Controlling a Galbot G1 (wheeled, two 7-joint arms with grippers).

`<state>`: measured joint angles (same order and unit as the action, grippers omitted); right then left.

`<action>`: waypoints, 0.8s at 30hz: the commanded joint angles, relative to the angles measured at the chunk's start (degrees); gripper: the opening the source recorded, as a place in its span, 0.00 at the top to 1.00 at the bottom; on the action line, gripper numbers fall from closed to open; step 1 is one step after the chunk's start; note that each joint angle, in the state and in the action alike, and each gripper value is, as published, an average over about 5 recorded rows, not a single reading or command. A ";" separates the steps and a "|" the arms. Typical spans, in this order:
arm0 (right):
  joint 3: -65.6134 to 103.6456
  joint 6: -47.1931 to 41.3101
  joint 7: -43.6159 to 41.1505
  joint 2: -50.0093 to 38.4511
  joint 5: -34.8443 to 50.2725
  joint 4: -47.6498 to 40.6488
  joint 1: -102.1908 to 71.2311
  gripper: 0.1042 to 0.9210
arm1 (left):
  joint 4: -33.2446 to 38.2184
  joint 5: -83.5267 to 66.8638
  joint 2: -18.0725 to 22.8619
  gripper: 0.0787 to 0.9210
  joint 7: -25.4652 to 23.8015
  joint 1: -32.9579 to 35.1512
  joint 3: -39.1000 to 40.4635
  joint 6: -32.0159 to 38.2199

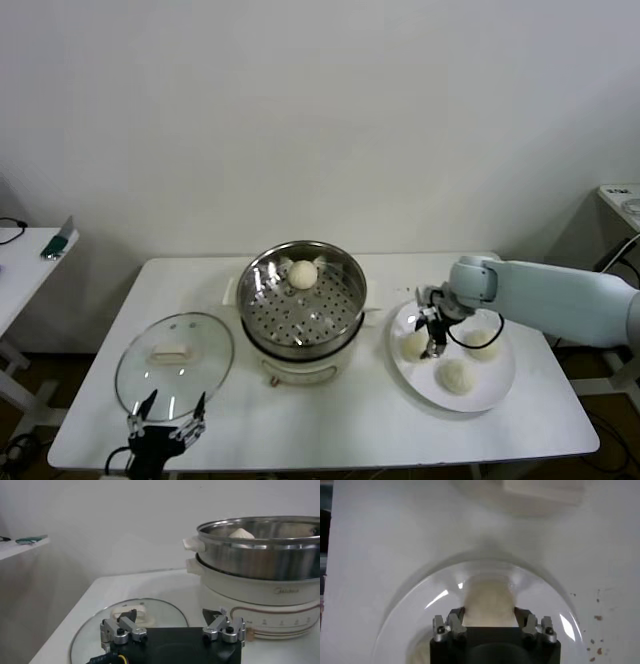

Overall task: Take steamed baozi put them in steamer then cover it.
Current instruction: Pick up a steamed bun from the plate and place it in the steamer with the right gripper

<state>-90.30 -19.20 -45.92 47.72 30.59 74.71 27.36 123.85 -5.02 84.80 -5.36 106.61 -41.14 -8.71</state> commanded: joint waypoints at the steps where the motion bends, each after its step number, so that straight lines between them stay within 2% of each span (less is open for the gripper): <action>1: -8.16 4.68 -7.50 1.34 5.11 -0.10 19.04 0.31 | 0.40 0.09 0.03 0.12 -0.05 0.02 0.19 -0.10; 6: -13.15 7.21 -13.79 5.51 12.74 0.20 34.24 0.31 | 0.65 0.14 -0.13 0.12 -0.08 -0.17 0.41 -0.25; 11: -10.50 5.31 -13.29 11.89 20.60 2.10 40.34 0.31 | 0.95 0.27 -0.25 0.12 -0.13 -0.30 0.86 -0.27; 17: -2.91 1.08 -7.39 23.43 24.79 3.75 34.92 0.31 | 1.34 0.35 -0.30 0.12 -0.19 -0.48 1.29 -0.39; 24: -0.14 -0.81 -3.57 35.00 23.73 -3.19 24.04 0.31 | 1.89 0.27 -0.38 0.12 -0.26 -0.26 1.11 -0.53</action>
<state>-94.15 -17.89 -52.65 67.80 50.07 75.71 55.70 125.39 -4.64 84.49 -5.56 106.22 -39.80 -9.12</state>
